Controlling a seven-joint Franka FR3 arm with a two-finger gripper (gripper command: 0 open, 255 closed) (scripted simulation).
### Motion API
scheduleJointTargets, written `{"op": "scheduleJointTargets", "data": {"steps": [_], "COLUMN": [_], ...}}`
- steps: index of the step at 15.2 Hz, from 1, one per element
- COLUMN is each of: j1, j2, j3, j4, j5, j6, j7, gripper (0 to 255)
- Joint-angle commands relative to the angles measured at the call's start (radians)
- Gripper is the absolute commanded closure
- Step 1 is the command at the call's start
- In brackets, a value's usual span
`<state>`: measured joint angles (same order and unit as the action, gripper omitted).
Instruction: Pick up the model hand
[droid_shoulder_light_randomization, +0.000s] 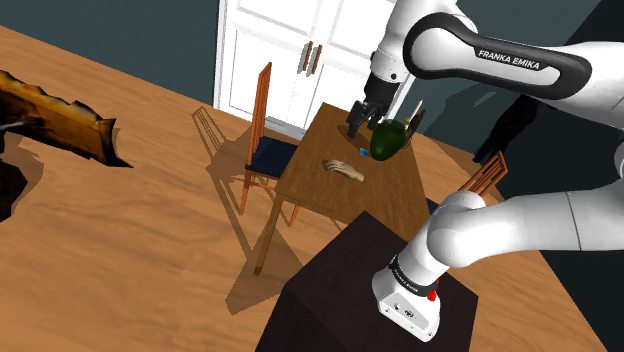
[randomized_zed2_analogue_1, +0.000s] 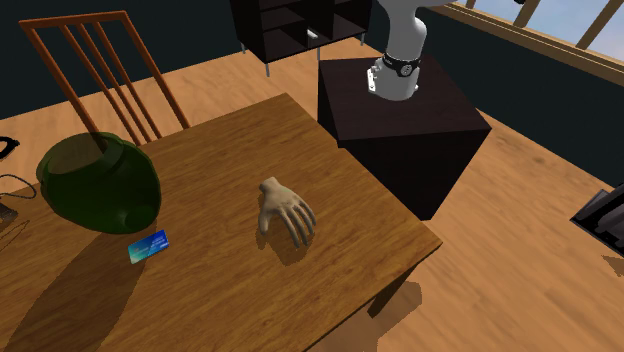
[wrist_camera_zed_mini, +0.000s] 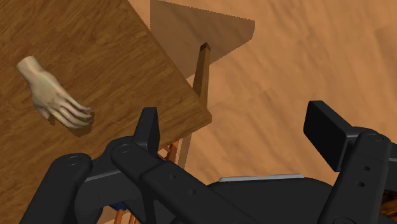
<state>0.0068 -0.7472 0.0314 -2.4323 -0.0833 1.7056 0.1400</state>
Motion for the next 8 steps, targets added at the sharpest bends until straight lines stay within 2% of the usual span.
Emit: {"op": "scheduleJointTargets", "data": {"steps": [1,8], "j1": [0.000,-0.060], "j2": [0.000,0.142], "j3": [0.000,-0.121], "j4": [0.000,-0.027], "j5": [0.000,-0.058], "j6": [0.000,0.162], "j7": [0.000,-0.098], "gripper": [0,0]}}
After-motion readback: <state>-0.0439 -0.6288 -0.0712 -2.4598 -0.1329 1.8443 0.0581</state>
